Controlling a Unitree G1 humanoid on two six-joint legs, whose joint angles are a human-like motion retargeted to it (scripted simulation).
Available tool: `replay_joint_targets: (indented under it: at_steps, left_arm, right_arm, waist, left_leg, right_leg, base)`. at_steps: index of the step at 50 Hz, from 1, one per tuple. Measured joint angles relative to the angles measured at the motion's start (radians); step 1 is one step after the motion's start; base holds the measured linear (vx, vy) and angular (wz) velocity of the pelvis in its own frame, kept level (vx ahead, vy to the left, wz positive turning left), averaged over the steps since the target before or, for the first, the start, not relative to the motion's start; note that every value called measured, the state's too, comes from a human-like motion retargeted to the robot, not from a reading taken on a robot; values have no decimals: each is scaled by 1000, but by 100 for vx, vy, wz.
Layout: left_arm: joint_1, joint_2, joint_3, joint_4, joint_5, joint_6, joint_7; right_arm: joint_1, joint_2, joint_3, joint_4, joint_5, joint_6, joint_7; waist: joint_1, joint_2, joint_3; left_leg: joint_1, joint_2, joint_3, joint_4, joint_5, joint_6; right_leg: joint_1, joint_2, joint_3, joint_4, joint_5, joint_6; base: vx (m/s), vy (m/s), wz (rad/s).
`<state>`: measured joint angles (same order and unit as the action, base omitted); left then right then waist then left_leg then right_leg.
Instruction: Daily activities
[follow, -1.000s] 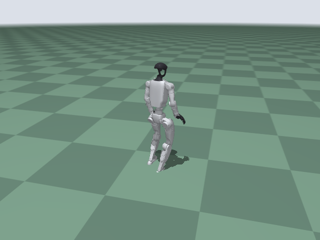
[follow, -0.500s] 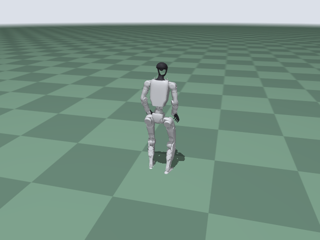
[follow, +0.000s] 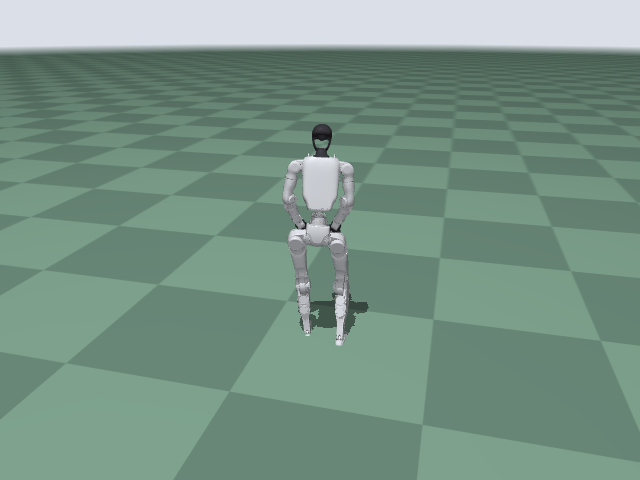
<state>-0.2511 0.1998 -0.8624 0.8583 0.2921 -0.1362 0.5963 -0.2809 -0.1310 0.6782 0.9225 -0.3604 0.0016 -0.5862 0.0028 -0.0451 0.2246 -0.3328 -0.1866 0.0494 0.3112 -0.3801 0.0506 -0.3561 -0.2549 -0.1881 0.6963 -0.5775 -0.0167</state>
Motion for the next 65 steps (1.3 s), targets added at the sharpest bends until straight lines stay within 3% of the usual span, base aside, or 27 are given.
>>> replay_joint_targets:
  at_steps: [8,10,15,20,25,30,35,38,42,45,48,50,54,59,65]
  left_arm:
    - [-48,-28,-30,50,12,12,-9]
    - [-61,-39,-40,64,21,13,-11]
    - [-82,-45,-40,104,30,22,-5]
    - [-109,-52,-7,135,9,20,11]
    - [-134,-50,22,150,-14,9,32]
    - [-128,-55,26,157,-7,8,46]
    - [-127,-51,24,160,19,15,38]
    - [-118,-51,21,164,35,24,26]
    - [-103,-48,16,173,58,37,11]
    - [-89,-45,6,181,73,46,3]
    - [-86,-28,9,179,85,54,-9]
    - [-80,-20,9,174,90,59,-13]
    - [-88,6,22,149,90,69,-25]
    - [-82,27,38,111,84,59,-35]
    - [-65,26,42,82,105,38,-43]
  right_arm:
    - [-10,-24,10,16,-5,-3,1]
    - [-8,-31,13,16,-11,-6,-2]
    - [-8,-35,30,8,-29,-17,-18]
    - [-29,-36,41,10,-26,-19,-34]
    - [-56,-36,32,19,8,-23,-31]
    - [-53,-33,15,21,36,-33,-27]
    - [-64,-38,4,25,59,-46,-14]
    - [-69,-40,6,38,63,-53,-3]
    - [-72,-44,19,71,58,-57,11]
    - [-69,-48,33,99,45,-60,14]
    - [-75,-54,54,115,18,-68,25]
    - [-69,-59,65,120,-4,-71,29]
    - [-71,-69,65,119,-47,-72,32]
    - [-67,-72,45,119,-79,-61,20]
    - [-52,-76,24,125,-91,-46,0]
  waist:
    - [-39,10,15]
    - [-89,-7,32]
    - [-148,-43,44]
    - [-168,-45,53]
    - [-135,-11,49]
    - [-98,-27,27]
    - [-70,-2,13]
    - [-65,29,14]
    - [-67,81,29]
    - [-93,110,46]
    - [-87,149,65]
    - [-74,161,68]
    - [-42,147,72]
    - [-7,96,77]
    - [-9,56,68]
  left_leg:
    - [47,-72,-68,-22,8,-11]
    - [85,-140,-133,-36,28,-9]
    - [165,-222,-212,-76,48,-12]
    - [247,-229,-285,-135,55,-3]
    - [254,-185,-314,-93,-6,15]
    - [254,-224,-334,-15,-73,43]
    - [253,-227,-359,88,-159,49]
    - [256,-211,-338,172,-198,27]
    - [240,-159,-300,343,-204,-48]
    - [189,14,-100,574,-145,-62]
    - [90,136,-58,838,-38,-97]
    - [22,210,-43,978,-3,-84]
    - [-112,327,-46,1103,-64,19]
    - [-228,309,-54,980,-151,91]
    - [-276,165,-49,576,-68,19]
  right_leg:
    - [-39,-82,-43,209,44,-59]
    - [-91,5,139,283,13,0]
    - [-184,40,237,402,30,7]
    - [-265,152,281,271,111,57]
    - [-287,283,269,-58,255,120]
    - [-335,307,257,-168,325,161]
    - [-332,328,218,-213,397,155]
    - [-331,340,194,-170,409,131]
    - [-317,369,164,-94,364,84]
    - [-292,366,130,-36,303,45]
    - [-247,422,109,-35,271,8]
    - [-217,454,105,-33,248,-7]
    - [-112,497,132,-102,232,-10]
    - [25,505,211,-172,193,-2]
    - [139,469,291,-190,108,-5]
  base:
    - [4,10,84]
    - [5,12,200]
    - [12,12,118]
    - [21,10,64]
    - [27,6,18]
    - [32,2,20]
    - [39,-2,32]
    - [43,-3,47]
    - [43,-4,43]
    - [41,-4,73]
    - [38,-5,11]
    - [39,-4,-14]
    - [40,-4,-28]
    - [43,-4,-48]
    - [43,-5,-39]
